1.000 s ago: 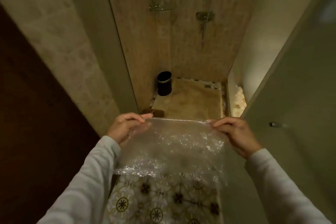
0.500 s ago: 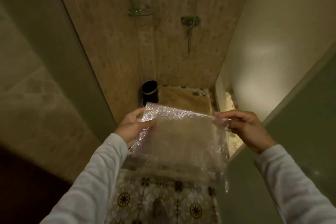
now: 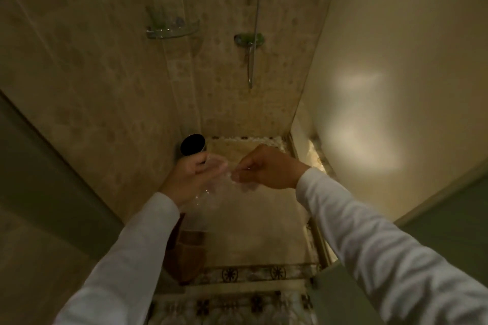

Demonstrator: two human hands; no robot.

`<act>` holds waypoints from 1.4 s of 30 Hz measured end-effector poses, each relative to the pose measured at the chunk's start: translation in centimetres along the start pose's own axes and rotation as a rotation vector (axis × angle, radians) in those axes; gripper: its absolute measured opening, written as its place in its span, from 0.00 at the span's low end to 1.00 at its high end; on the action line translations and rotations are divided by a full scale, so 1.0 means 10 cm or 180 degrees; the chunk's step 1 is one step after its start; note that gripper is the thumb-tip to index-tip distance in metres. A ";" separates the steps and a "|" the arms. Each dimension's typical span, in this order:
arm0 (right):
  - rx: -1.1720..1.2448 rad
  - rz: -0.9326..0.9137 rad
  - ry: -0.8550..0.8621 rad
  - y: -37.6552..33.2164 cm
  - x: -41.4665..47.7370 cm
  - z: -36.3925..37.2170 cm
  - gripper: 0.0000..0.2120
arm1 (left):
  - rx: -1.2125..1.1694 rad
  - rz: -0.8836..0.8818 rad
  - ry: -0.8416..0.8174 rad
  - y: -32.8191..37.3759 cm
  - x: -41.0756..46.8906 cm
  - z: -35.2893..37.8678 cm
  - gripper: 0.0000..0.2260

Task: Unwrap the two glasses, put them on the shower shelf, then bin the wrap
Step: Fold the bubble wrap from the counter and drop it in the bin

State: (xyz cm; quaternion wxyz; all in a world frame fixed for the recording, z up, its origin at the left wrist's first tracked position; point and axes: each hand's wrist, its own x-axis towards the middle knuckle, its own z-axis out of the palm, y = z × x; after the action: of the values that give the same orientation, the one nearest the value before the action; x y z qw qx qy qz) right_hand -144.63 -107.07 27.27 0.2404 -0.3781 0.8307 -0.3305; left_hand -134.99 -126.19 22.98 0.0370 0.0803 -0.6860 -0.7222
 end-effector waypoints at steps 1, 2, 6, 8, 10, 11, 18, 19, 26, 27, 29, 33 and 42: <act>0.0063 0.0050 -0.0006 0.05 0.06 -0.02 0.10 | -0.0004 0.0078 0.0147 0.01 0.11 -0.01 0.06; 0.0172 0.0127 -0.0009 0.11 0.10 -0.06 0.10 | 0.0000 0.0144 0.0272 0.00 0.21 -0.04 0.03; 0.0591 0.0144 0.0175 0.60 0.02 -0.44 0.12 | -0.0156 0.0060 0.0682 -0.07 0.52 -0.33 0.03; 0.0871 0.0227 0.0352 0.93 -0.07 -0.61 0.11 | -0.0189 0.0027 0.0808 -0.14 0.65 -0.48 0.03; 0.1356 0.0428 0.0456 1.19 -0.06 -0.68 0.06 | -0.0198 -0.0011 0.0865 -0.21 0.80 -0.51 0.03; 0.1479 0.0470 0.0546 1.29 0.02 -0.69 0.06 | -0.0231 -0.0034 0.0886 -0.24 0.90 -0.49 0.03; 0.1841 0.0378 0.0993 1.67 0.79 -0.87 0.18 | -0.0766 -0.0220 0.1317 -0.33 1.79 -0.42 0.03; 0.1928 0.0374 0.1051 1.76 0.93 -0.95 0.19 | -0.0798 -0.0243 0.1334 -0.35 1.94 -0.42 0.04; 0.2527 0.0576 0.1442 2.61 1.83 -1.96 0.13 | -0.0202 -0.0699 0.0705 -0.45 3.29 0.02 0.13; 0.2696 0.0643 0.1218 2.76 1.91 -2.12 0.10 | -0.0296 -0.0757 0.0770 -0.41 3.55 0.13 0.12; 0.2758 0.0689 0.0908 3.06 2.05 -2.44 0.08 | -0.0285 -0.0830 0.0887 -0.32 4.05 0.33 0.13; 0.2590 0.0452 0.1257 3.53 2.33 -3.03 0.16 | -0.0557 -0.0945 0.0426 -0.19 4.82 0.61 0.20; 0.3275 0.0591 0.1123 3.97 2.77 -3.84 0.12 | -0.0796 -0.0816 0.0289 -0.05 5.68 0.83 0.11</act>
State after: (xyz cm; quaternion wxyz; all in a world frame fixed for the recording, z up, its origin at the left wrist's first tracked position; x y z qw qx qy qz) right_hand -204.76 -95.13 19.70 0.2795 -0.0758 0.6196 -0.7296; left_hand -192.22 -127.26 19.13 -0.0148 0.1944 -0.5726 -0.7963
